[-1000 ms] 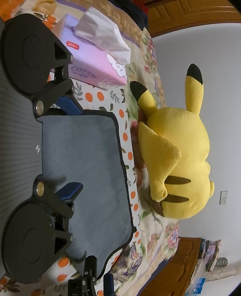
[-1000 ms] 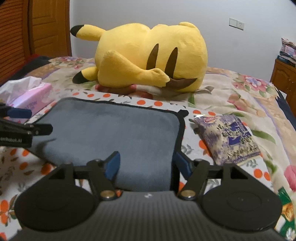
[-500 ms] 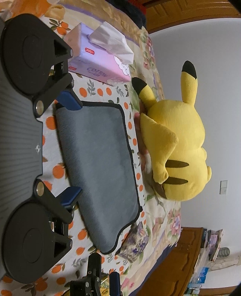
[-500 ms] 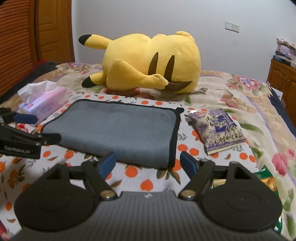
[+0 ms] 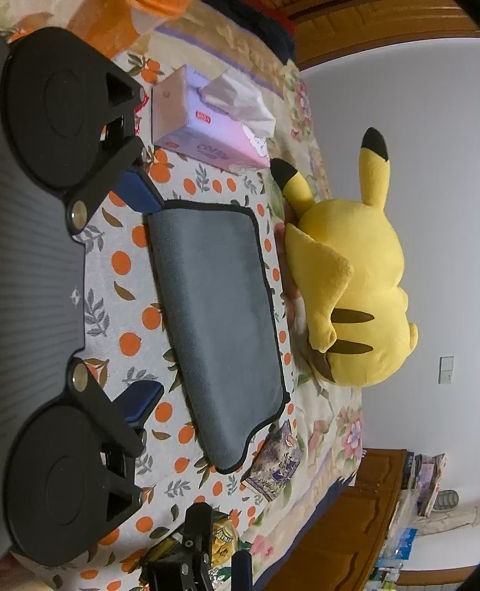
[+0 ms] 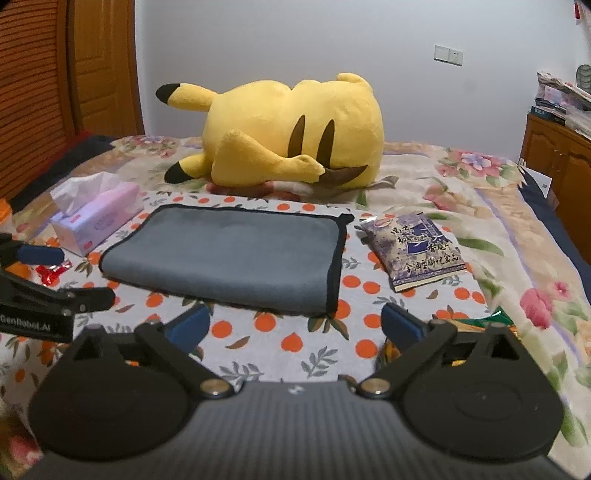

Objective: Fold towel

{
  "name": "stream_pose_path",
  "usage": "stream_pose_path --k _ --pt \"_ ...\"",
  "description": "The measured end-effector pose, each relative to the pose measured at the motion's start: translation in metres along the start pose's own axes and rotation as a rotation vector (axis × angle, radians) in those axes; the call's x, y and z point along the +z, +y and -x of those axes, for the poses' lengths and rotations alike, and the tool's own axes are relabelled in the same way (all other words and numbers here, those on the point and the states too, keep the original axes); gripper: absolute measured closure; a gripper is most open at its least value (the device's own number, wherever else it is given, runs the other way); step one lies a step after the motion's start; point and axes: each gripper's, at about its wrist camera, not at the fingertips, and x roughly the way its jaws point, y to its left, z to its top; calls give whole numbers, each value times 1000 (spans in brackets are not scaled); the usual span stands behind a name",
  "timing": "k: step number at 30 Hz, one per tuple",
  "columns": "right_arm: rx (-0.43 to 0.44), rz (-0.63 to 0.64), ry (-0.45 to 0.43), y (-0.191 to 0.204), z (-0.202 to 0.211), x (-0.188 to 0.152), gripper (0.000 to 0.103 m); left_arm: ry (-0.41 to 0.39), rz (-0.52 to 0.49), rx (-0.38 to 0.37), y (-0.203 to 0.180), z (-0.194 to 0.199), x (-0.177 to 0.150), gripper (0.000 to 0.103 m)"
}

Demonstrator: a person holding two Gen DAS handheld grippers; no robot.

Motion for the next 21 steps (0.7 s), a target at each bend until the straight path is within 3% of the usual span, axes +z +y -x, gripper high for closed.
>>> stream_pose_path --k 4,21 --pt "-2 -13 -5 1 11 0 0 -3 -5 -1 -2 12 -1 2" --pt "-29 -27 -44 6 65 -1 0 -7 -1 15 -12 69 -11 0"
